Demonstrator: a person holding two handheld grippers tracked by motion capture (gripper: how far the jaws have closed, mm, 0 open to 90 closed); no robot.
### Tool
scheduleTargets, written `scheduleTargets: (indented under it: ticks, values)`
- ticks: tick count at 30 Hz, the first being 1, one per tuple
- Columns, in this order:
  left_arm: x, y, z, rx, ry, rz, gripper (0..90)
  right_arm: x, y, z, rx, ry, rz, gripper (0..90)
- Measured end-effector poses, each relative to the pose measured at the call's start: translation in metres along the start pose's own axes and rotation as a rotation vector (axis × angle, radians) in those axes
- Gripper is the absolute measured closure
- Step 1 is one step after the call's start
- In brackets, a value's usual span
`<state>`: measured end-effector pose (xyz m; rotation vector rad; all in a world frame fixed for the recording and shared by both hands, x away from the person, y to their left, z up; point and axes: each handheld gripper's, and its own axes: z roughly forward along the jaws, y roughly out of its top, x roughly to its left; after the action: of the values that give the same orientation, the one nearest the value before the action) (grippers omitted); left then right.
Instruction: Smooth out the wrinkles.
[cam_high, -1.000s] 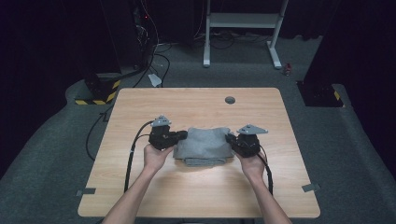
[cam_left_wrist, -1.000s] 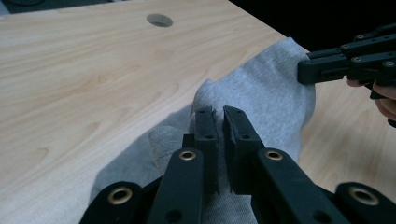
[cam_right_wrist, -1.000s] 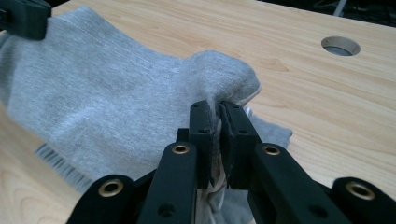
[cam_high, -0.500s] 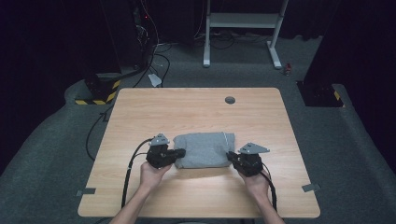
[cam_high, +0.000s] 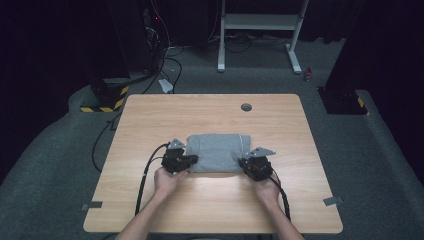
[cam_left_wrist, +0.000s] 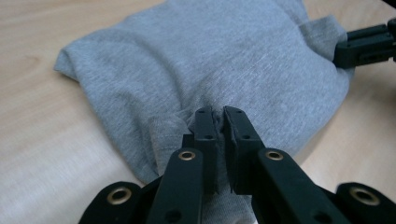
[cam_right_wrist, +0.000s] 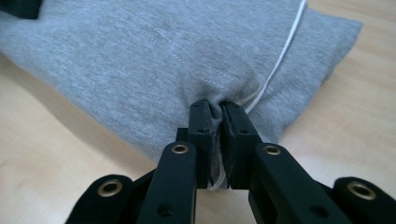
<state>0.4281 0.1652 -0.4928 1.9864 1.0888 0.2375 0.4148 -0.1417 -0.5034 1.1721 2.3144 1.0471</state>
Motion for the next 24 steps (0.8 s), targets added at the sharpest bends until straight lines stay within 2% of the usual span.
scheduleTargets:
  ticks: [2, 5, 8, 11, 14, 18, 24]
  values:
    - [0.003, 0.008, 0.000, -0.017, 0.005, -0.011, 84.0, -0.004, 0.009, 0.004, 0.003, -0.017, 0.008, 82.8]
    - [0.003, 0.010, -0.006, -0.037, -0.003, -0.008, 83.9, -0.005, 0.014, 0.000, -0.016, -0.017, 0.013, 82.7]
    - [0.000, 0.005, -0.013, -0.056, -0.024, -0.015, 83.9, -0.004, 0.011, -0.011, -0.045, -0.004, 0.010, 82.6]
    - [-0.004, -0.001, -0.017, -0.064, -0.038, -0.004, 83.8, 0.000, 0.008, -0.018, -0.055, 0.001, -0.002, 82.4]
    - [-0.007, -0.007, -0.020, -0.062, -0.049, 0.000, 83.7, 0.003, 0.002, -0.020, -0.052, 0.007, -0.015, 82.1]
    - [-0.009, -0.010, -0.023, -0.062, -0.052, 0.005, 83.7, 0.006, -0.003, -0.021, -0.044, 0.025, -0.005, 81.1]
    - [-0.010, -0.010, -0.023, -0.067, -0.055, 0.008, 83.7, 0.006, -0.002, -0.023, -0.060, 0.037, 0.001, 76.8]
